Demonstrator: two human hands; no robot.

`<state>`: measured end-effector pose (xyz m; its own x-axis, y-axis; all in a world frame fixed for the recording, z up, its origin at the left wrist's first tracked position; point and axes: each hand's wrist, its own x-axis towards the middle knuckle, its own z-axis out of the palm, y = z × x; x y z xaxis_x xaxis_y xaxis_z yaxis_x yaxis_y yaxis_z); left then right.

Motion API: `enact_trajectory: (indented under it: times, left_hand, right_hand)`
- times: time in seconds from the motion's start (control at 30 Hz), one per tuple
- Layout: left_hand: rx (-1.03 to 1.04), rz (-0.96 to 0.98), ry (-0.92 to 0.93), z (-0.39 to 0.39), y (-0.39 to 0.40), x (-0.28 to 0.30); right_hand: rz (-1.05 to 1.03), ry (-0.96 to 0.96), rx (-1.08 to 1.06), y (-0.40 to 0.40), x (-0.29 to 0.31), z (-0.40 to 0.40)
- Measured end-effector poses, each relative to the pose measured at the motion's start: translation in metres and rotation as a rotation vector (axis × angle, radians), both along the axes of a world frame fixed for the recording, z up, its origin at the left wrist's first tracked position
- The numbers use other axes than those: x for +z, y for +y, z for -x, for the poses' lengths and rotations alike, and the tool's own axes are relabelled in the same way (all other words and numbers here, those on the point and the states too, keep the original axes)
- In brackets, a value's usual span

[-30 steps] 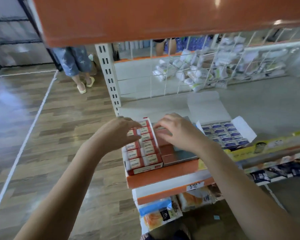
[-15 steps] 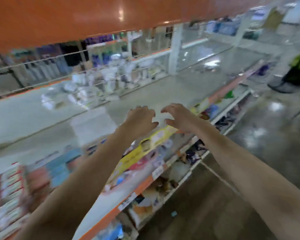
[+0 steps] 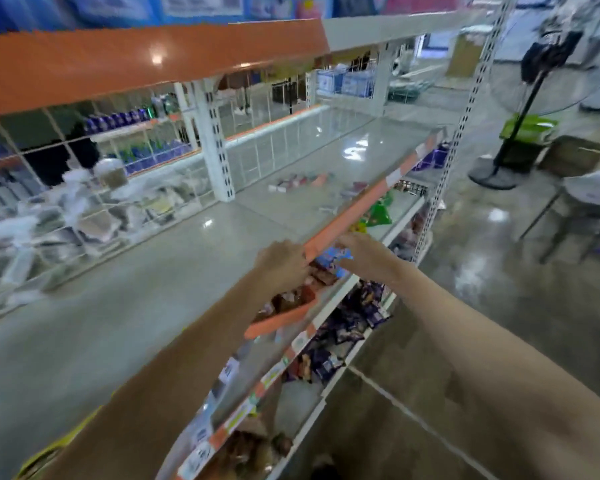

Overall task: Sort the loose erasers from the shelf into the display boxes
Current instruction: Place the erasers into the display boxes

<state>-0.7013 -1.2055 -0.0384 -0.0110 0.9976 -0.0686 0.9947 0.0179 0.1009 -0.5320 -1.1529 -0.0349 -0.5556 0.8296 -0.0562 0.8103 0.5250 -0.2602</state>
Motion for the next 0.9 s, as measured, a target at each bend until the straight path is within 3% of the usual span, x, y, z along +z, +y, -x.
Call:
enact_trajectory:
  times: [0.23,0.37,0.67,0.9]
  left_hand:
    - [0.084,-0.011,-0.082,0.028,0.154,-0.016]
    - [0.216,-0.063,-0.129,0.046,0.218,-0.023]
    - [0.477,-0.174,-0.134,0.071,0.304,-0.043]
    - [0.620,-0.170,-0.207,0.071,0.321,-0.048]
  right_hand:
    - [-0.029,0.046,-0.083,0.144,-0.016,0.018]
    - [0.032,0.012,0.009,0.200,-0.030,0.038]
    - [0.077,0.072,0.348,0.265,-0.044,0.056]
    - [0.387,0.280,0.385,0.309,-0.030,0.052]
